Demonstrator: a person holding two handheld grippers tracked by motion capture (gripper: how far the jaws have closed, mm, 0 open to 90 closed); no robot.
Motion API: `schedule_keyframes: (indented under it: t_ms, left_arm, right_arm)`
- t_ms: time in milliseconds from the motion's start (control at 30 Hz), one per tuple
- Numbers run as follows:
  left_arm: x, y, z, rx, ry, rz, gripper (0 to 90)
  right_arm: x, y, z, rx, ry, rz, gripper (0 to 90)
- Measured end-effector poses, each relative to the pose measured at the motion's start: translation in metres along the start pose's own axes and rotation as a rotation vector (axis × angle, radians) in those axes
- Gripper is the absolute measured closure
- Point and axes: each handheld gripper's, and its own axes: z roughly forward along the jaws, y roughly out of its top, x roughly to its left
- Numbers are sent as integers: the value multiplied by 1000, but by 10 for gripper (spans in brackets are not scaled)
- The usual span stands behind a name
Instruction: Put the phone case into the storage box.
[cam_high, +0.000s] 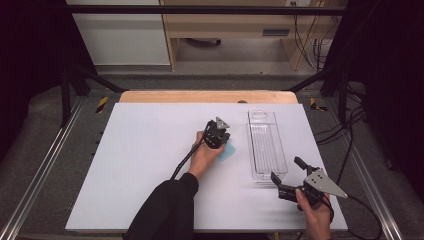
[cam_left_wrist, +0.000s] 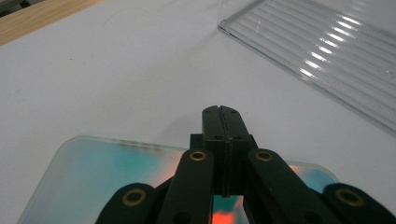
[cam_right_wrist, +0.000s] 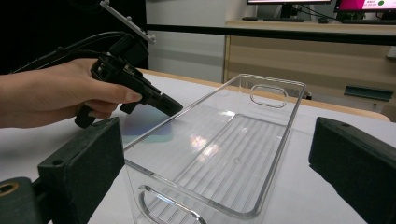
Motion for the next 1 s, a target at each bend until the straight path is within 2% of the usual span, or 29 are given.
schedule_keyframes:
  t_ms: [167, 300, 500, 1000]
  left_arm:
    - [0, 0, -2, 21, 3, 7, 900]
    - [-3, 0, -7, 50, 15, 37, 900]
    - [-2, -6, -15, 51, 7, 22, 900]
    - [1, -38, -49, 17, -6, -23, 900]
  right_arm:
    - [1, 0, 0, 6, 5, 2, 37]
    - [1, -1, 1, 7, 8, 4, 35]
    - [2, -1, 1, 14, 13, -2, 34]
    - [4, 0, 3, 15, 10, -13, 34]
